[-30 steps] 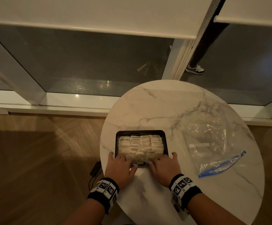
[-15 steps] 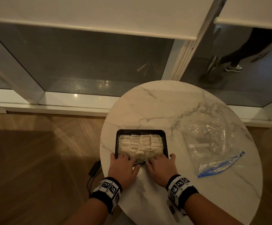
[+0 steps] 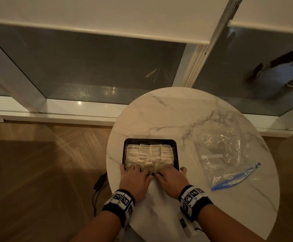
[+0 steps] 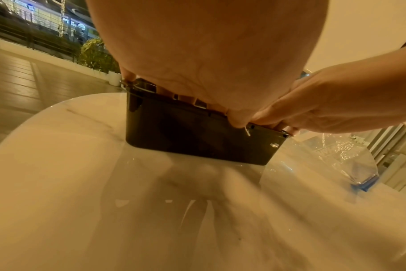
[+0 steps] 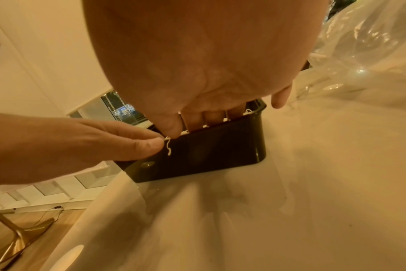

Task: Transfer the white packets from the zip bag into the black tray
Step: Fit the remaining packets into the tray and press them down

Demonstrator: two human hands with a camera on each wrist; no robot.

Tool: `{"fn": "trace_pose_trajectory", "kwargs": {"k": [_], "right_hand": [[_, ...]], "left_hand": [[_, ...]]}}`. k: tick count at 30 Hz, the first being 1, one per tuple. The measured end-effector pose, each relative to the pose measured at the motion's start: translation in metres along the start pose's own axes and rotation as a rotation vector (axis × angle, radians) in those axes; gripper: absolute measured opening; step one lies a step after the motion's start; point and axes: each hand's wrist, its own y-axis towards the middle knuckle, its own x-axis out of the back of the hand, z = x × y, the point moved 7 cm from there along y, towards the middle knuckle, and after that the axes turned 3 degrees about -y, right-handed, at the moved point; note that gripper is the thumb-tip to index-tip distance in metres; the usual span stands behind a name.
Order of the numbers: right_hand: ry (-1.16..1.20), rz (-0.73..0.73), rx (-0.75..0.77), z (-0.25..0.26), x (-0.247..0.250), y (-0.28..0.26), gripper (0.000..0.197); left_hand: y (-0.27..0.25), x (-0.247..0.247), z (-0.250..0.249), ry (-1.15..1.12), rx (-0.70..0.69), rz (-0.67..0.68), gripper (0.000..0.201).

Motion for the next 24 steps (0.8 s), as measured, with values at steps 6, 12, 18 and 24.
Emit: {"fn": "trace_pose_trajectory", "kwargs": {"k": [6,12,18,24], "right_hand": [[-0.044,0.030,-0.010,-0.001,-0.008,-0.003,0.049],[-0.034,0.004,-0.014,-0.005,-0.013,-0.002,0.051],[-0.031,-0.073,0.008,-0.008,-0.008,-0.003,0.043],[0.152,-0.233,0.123,-0.024,0.003,-0.012,0.025]], "left_hand": [[0.001,0.000,-0.003,-0.010,0.016,0.014,0.053],[0.002,0.000,-0.004,-0.019,0.022,0.002,0.053],[0.000,0.003,-0.005,-0.028,0.007,-0.051,0.044],[0.000,0.007,-0.002,-0.032,-0.048,-0.213,0.009]]}}
